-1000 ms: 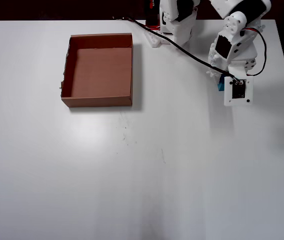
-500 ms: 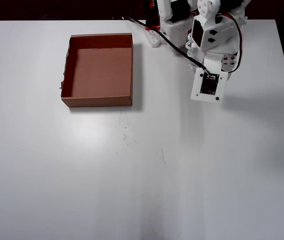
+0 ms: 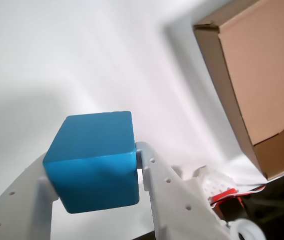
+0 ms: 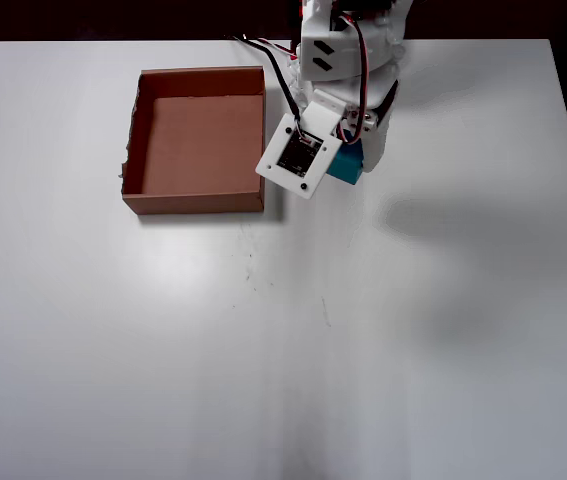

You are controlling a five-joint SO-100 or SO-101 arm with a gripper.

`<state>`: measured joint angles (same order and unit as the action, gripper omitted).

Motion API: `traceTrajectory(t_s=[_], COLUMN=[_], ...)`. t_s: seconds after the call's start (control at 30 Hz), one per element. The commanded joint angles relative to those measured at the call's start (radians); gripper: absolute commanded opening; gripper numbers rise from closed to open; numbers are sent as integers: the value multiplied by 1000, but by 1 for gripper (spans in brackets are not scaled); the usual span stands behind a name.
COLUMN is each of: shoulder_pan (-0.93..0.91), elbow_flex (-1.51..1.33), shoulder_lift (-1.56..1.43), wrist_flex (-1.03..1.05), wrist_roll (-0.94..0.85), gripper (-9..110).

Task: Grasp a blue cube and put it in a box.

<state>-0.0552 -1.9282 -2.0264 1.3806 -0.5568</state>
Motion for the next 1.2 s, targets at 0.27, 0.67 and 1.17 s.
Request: traceTrajectory(t_s=[0.27, 0.67, 1.17], shoulder_pan=[-330, -689, -830], elbow_flex=[77, 35, -69], shoulder_lift=[-120, -161, -52], wrist_flex=[107, 103, -123], wrist_roll=[-35, -117, -189], gripper=[15, 15, 15])
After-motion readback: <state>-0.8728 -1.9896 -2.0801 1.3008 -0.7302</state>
